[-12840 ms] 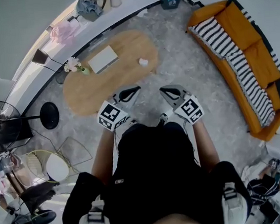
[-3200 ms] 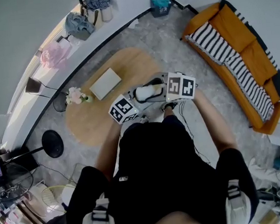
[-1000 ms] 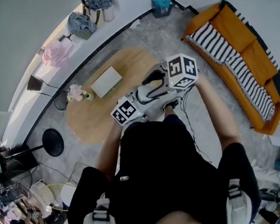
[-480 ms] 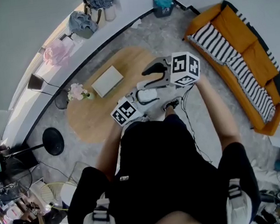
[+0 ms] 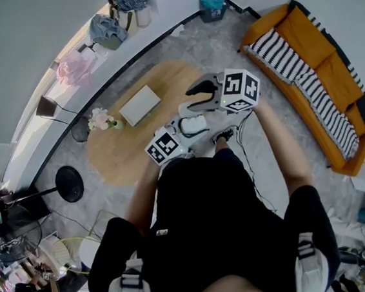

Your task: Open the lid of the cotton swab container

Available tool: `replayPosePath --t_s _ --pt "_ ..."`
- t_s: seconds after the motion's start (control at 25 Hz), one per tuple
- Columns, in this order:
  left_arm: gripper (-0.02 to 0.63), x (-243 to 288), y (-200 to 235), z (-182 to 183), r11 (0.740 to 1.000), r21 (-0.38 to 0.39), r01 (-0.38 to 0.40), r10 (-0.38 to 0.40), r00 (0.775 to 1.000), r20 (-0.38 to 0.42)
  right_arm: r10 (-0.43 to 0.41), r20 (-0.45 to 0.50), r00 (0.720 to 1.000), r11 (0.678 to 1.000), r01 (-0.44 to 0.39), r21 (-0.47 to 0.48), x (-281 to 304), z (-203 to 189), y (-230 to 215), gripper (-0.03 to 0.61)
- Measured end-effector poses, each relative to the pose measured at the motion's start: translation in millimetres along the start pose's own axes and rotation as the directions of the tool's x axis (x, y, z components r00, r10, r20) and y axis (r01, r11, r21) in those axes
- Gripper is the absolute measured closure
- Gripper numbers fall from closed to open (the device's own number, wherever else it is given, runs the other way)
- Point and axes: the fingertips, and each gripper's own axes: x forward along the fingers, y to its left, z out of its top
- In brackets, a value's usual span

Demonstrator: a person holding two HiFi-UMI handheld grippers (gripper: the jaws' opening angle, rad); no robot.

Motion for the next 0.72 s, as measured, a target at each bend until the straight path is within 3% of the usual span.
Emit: replayPosePath --t_s 0.72 --pt "0.426 6.5 -12.0 2.5 1.0 0.013 0.025 -0.025 1.0 0.005 -0.004 0.008 1.0 0.998 0.003 0.062 5.5 -26.0 1.0 0.413"
